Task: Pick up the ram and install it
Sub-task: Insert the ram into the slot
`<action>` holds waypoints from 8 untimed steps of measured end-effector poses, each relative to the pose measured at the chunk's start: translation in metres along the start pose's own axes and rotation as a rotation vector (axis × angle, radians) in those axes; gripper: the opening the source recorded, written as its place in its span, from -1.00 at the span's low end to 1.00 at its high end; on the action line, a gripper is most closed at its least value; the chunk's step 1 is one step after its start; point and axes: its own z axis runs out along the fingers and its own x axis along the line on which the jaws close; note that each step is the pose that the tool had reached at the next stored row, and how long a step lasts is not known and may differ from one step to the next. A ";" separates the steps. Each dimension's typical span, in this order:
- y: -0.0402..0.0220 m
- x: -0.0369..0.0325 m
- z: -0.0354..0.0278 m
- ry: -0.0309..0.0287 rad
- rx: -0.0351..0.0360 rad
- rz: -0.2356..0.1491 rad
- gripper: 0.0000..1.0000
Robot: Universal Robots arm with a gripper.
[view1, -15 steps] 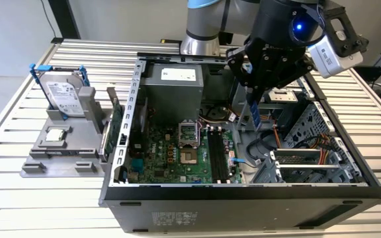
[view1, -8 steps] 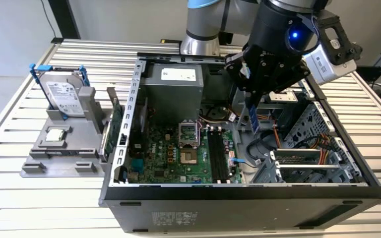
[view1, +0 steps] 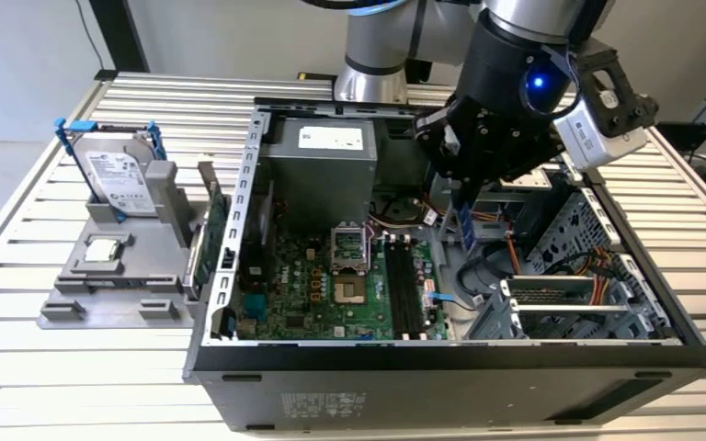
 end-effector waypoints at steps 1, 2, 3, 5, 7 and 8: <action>0.0000 0.0000 0.0016 0.0000 0.0001 0.000 -1.00; 0.0000 0.0000 0.0031 0.0000 0.0002 0.000 -1.00; 0.0000 0.0000 0.0046 0.0000 0.0002 0.000 -1.00; 0.0000 0.0000 0.0074 0.0000 0.0004 0.000 -1.00; -0.0001 0.0000 0.0104 0.0000 0.0009 0.000 -1.00; -0.0001 0.0000 0.0120 0.0000 0.0013 0.000 -1.00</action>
